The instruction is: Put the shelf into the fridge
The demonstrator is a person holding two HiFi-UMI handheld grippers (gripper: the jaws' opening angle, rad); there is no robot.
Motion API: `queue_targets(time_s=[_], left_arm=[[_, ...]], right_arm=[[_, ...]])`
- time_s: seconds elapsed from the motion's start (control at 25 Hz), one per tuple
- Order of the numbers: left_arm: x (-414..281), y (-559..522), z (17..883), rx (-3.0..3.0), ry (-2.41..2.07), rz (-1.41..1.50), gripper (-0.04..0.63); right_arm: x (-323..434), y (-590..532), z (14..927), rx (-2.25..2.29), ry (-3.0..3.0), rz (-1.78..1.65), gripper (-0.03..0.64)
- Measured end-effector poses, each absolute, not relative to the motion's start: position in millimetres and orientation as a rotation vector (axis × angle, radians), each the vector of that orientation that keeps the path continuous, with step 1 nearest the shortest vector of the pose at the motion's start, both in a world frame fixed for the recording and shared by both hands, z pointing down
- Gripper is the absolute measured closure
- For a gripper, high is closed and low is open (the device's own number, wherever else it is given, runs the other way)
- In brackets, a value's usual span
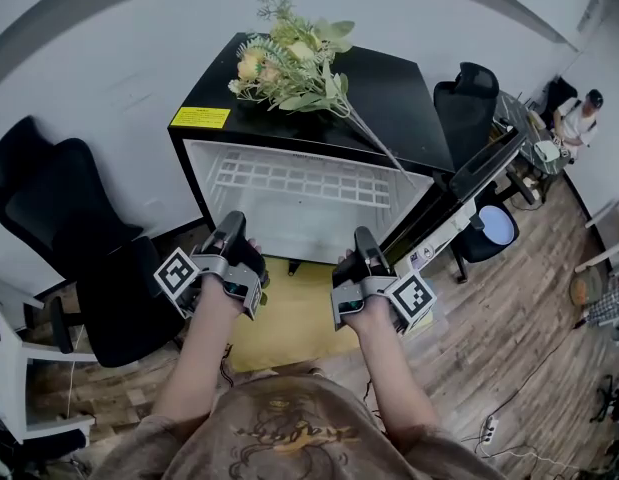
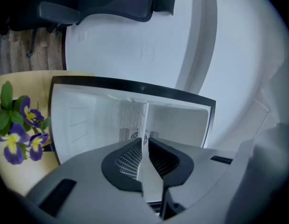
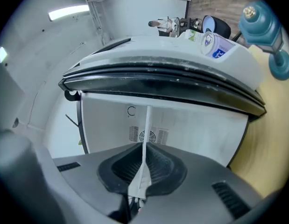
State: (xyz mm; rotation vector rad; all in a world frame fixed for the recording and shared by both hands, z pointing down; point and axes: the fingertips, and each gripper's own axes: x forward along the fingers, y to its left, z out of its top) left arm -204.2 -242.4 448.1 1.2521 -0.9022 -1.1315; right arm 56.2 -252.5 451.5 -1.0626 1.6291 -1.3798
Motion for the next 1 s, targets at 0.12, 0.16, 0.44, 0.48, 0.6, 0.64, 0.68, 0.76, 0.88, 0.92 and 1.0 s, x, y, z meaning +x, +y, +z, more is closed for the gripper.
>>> queue_targets(time_s=[0.12,0.16,0.44,0.48,0.6,0.64,0.68,0.76,0.88,0.92,1.0], left_arm=[[-203,-224,451,1.25,-0.896,-1.125,0.545],[-202,-218,451,1.252,-0.895,-1.12,0.545],[-194,-188,451,1.421,-0.964,-0.993,0.548],[-193,-184,451,1.45,-0.965,-0.977,0.551],[-188,-176,449,1.545,-0.966,-0.922,0.555],[-185,-173,448,1.587,-0.97,-0.897,0.557],[-183,-171,446,1.633,-0.978,-0.87,0.558],[-179,-166,445,1.728,-1.012,-0.808,0.56],[-179,-158,453,1.86,-1.131,-0.67,0.563],[-180,-156,456,1.914,-1.172,-0.618,0.565],[-181,-154,457,2.0,-1.232,-0.546,0.565]], right_arm=[[56,-234,457,-1.06,1.642,-1.397,0.612],[56,-228,458,-1.066,1.654,-1.397,0.612],[58,-198,458,-1.176,1.905,-1.309,0.631],[60,-195,458,-1.194,1.935,-1.29,0.63],[63,-185,458,-1.22,1.999,-1.243,0.629],[63,-182,458,-1.228,2.028,-1.223,0.626],[64,-179,458,-1.245,2.064,-1.198,0.624],[66,-173,460,-1.289,2.142,-1.141,0.621],[65,-166,464,-1.331,2.248,-1.058,0.618],[64,-164,465,-1.344,2.286,-1.028,0.618],[63,-161,469,-1.379,2.369,-0.955,0.618]])
